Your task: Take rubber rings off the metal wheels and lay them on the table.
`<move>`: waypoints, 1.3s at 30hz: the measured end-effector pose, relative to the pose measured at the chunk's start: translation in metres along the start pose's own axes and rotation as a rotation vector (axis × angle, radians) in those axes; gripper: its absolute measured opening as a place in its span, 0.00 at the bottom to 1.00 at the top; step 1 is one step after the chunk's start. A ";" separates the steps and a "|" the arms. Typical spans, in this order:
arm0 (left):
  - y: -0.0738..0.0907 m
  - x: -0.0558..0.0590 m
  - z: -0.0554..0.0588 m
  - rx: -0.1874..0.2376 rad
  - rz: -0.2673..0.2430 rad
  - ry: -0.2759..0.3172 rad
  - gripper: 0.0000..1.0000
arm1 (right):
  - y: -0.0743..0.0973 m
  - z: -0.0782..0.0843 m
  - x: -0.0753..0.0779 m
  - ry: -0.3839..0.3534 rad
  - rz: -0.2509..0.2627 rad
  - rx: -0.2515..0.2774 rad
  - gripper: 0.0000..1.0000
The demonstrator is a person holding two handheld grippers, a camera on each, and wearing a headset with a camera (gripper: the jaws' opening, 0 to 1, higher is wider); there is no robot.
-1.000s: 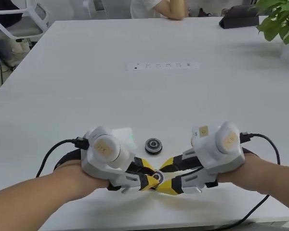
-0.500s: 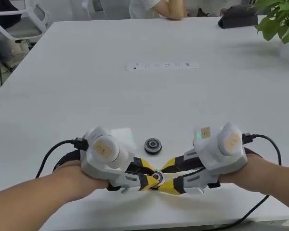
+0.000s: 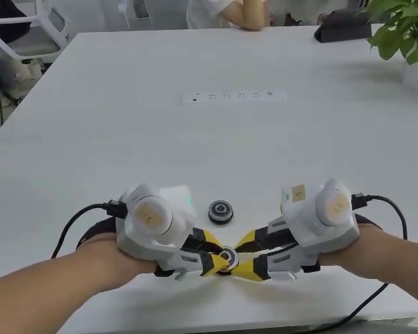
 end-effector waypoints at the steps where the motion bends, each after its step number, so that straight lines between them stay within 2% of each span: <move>1: 0.000 0.000 0.000 0.000 0.000 0.000 0.07 | 0.000 0.000 0.000 -0.001 0.000 -0.002 0.18; 17: 0.000 0.000 0.000 0.004 -0.001 0.001 0.07 | 0.002 0.004 0.002 -0.039 0.002 -0.018 0.12; 23: 0.000 0.000 0.000 0.006 -0.001 0.002 0.07 | 0.002 0.007 0.002 -0.048 -0.003 -0.032 0.05; 37: -0.001 0.001 0.000 0.003 -0.007 0.002 0.07 | 0.001 0.007 0.005 -0.124 0.015 -0.049 0.00; 39: -0.001 0.001 0.000 0.002 -0.008 0.002 0.07 | 0.001 0.007 0.006 -0.153 0.017 -0.052 0.00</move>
Point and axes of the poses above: the centre of the closed fingertips' face, and the gripper's own axes: y roughly backward along the fingers, x roughly to its right, z roughly out of its underside, the point moved 7 cm from there along y, roughly backward along the fingers, and after that the axes turned 15 degrees about z, right-handed, at the moved point
